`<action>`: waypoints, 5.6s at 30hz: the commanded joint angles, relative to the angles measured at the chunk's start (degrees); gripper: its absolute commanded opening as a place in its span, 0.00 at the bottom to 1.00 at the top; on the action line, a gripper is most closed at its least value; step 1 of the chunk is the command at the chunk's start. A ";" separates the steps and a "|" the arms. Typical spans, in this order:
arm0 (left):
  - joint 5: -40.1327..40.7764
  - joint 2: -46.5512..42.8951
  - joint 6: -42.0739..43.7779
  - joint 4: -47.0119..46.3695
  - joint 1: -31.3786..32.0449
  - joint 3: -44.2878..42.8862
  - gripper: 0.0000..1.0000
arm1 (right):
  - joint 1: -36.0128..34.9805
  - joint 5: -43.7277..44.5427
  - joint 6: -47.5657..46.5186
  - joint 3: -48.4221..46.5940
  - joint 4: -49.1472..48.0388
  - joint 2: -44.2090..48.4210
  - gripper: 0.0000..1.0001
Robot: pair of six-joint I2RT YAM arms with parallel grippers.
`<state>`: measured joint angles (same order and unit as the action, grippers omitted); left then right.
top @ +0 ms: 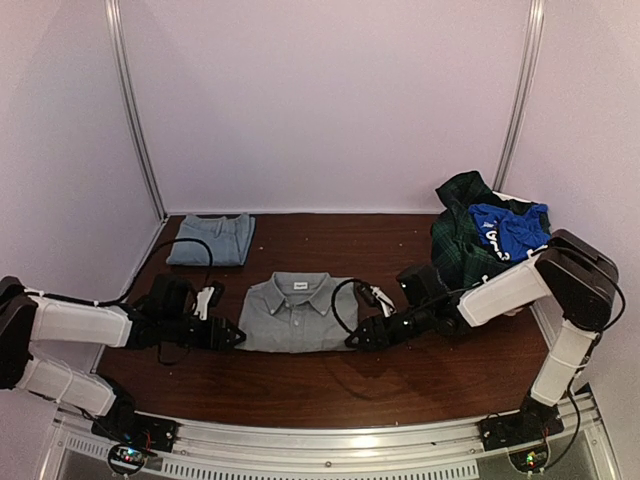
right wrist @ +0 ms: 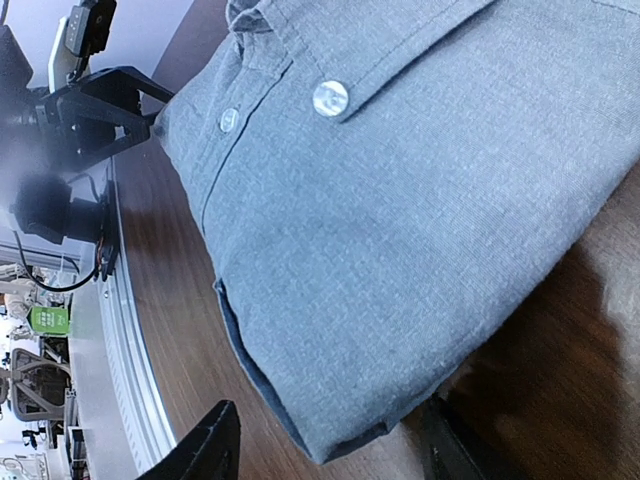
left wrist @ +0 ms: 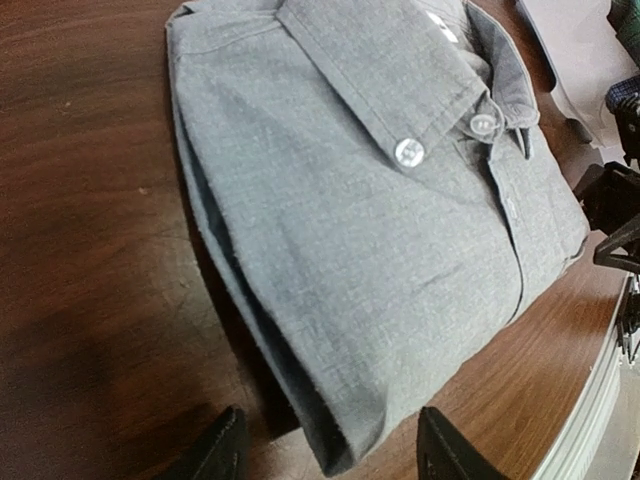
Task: Fold and stack the mixed laundry pile
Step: Smooth out the square-folded shirt at the center of the board, then pick up the square-folded shirt from the center of the board, then pass from the right arm to the left
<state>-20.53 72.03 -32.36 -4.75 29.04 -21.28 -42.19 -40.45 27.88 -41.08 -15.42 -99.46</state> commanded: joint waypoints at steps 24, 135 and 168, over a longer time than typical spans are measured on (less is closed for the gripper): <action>3.04 2.65 -0.84 3.77 1.64 -1.98 0.35 | 1.32 3.07 -7.22 -13.01 29.25 -2.42 0.44; -10.57 18.00 -25.72 -28.96 -8.47 -7.76 0.96 | -20.47 26.92 -33.99 -65.86 36.14 -30.24 0.00; 11.49 34.45 9.95 20.83 -4.08 -45.08 0.00 | -13.14 20.19 -19.18 -40.69 17.27 -8.20 0.46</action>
<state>-21.15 105.06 -39.62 -2.98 24.69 -57.39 -59.40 -18.79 2.98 -88.90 11.42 -118.21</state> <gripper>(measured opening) 0.025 0.449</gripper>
